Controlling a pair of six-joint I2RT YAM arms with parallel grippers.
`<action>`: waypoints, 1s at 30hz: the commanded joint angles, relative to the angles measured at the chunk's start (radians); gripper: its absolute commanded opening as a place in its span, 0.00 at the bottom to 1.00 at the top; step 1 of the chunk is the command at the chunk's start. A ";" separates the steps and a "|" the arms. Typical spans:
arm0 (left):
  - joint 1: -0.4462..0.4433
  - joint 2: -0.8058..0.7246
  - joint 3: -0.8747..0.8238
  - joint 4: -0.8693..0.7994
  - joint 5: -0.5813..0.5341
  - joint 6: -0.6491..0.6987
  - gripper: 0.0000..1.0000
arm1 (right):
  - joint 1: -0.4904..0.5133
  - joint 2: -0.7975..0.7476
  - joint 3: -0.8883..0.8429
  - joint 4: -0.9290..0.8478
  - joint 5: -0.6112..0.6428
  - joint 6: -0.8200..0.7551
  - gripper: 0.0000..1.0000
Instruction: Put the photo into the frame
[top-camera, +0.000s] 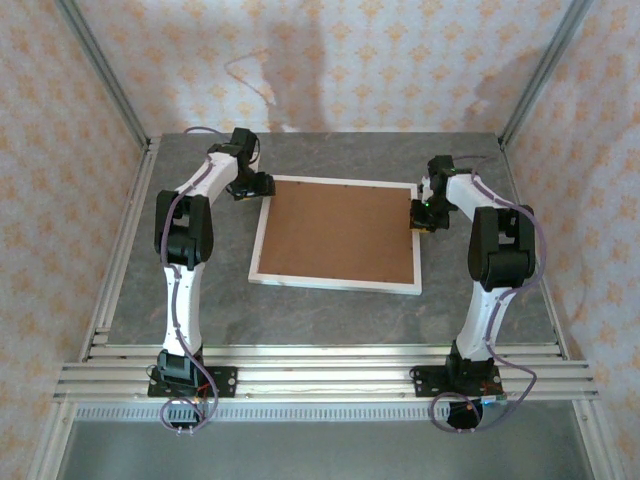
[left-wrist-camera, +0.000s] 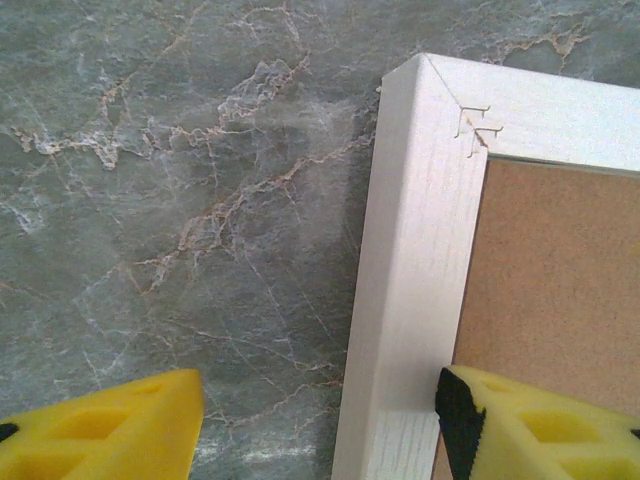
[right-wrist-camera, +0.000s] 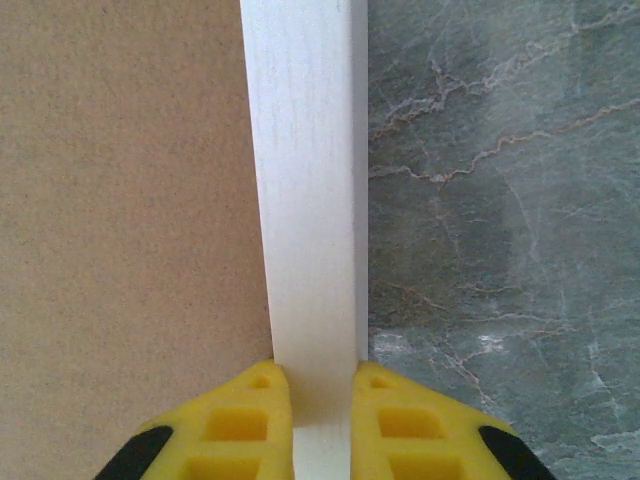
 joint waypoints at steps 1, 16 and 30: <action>0.007 0.035 -0.013 -0.065 -0.038 0.000 0.65 | 0.027 0.074 -0.010 0.003 -0.027 -0.004 0.15; -0.007 0.001 -0.115 -0.085 -0.054 -0.009 0.65 | 0.027 0.079 -0.008 0.003 -0.024 0.005 0.14; -0.102 0.070 -0.217 0.010 0.048 -0.096 0.62 | 0.026 0.086 -0.005 0.011 -0.038 0.020 0.13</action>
